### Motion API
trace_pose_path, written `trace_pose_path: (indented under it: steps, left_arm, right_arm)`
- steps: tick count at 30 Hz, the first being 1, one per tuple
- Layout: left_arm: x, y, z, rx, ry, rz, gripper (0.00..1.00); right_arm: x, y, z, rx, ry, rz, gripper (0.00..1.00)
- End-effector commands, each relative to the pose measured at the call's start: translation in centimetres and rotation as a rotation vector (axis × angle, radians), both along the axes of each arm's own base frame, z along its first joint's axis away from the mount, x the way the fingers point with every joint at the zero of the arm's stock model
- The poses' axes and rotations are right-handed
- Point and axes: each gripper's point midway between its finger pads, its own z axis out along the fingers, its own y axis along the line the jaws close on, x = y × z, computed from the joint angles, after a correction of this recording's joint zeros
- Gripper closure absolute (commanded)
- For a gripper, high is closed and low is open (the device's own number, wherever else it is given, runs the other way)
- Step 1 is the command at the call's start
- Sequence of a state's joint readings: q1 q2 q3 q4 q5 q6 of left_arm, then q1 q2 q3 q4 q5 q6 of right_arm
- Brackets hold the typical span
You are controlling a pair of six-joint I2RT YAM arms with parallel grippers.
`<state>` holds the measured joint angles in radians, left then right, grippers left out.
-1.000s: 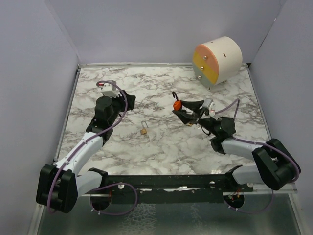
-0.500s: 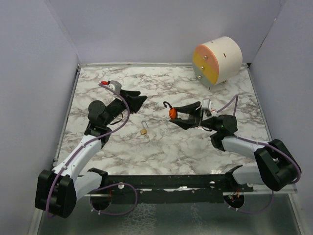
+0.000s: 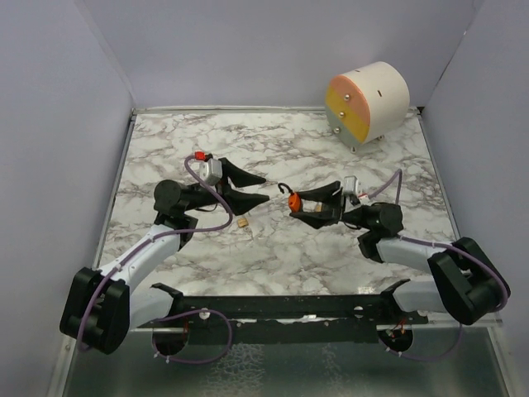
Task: Lock with the key
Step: Lock the lock.
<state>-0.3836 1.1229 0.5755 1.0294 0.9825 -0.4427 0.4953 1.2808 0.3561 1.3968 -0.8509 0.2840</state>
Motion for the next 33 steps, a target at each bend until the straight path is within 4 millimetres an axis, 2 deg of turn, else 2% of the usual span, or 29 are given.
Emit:
trace_pose_path:
  steps: [1,10,17,23,33]
  left_arm:
    - [-1.3,-0.6,1.5,0.001,-0.069,-0.091,0.47]
    - [-0.9,-0.5,1.4,-0.009,-0.069,-0.065,0.49]
    - [-0.5,-1.5,0.6,-0.005,-0.003,-0.082,0.59]
    - [-0.9,-2.3,0.2,0.000,-0.001,-0.109,0.59]
    - [-1.2,-3.1,0.9,-0.015,-0.025,-0.112,0.58]
  right_arm:
    - [-1.2,0.1,2.1,0.054,-0.083,0.076,0.99]
    - [-1.8,0.3,2.4,0.040,-0.102,0.118,0.99]
    - [-1.8,0.2,3.1,0.036,-0.126,0.103,0.99]
    - [-1.9,0.2,3.6,0.038,-0.133,0.098,0.99]
    - [-1.8,0.3,3.3,0.033,-0.119,0.106,0.99]
